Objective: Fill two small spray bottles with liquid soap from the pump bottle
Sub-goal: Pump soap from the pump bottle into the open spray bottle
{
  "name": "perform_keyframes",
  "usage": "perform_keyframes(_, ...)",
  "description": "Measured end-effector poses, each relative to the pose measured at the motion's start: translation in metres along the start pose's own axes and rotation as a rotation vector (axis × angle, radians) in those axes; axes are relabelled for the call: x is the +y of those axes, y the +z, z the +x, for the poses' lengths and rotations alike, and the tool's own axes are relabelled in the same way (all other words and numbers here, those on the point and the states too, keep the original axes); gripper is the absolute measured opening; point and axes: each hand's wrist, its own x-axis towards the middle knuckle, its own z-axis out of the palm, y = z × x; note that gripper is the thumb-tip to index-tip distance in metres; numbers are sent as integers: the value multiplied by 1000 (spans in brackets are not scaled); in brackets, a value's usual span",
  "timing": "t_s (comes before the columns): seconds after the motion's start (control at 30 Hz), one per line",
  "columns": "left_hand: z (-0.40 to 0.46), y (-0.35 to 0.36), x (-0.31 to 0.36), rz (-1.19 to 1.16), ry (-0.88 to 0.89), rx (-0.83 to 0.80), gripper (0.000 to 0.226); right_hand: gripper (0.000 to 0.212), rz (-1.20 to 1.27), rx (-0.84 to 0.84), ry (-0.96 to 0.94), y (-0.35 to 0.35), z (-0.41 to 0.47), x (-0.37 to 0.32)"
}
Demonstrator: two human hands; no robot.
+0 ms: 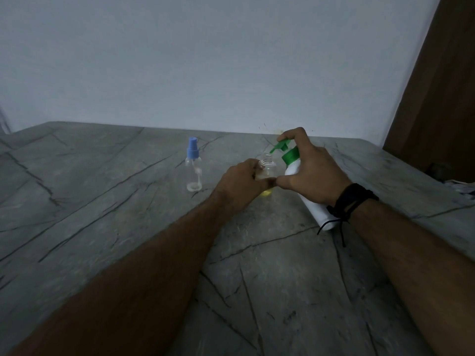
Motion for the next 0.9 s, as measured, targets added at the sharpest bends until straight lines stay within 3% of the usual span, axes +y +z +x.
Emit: perform_keyframes(0.9,-3,-3,5,-11,-12,-5,59,77,7,4,-13,-2,-1,-1)
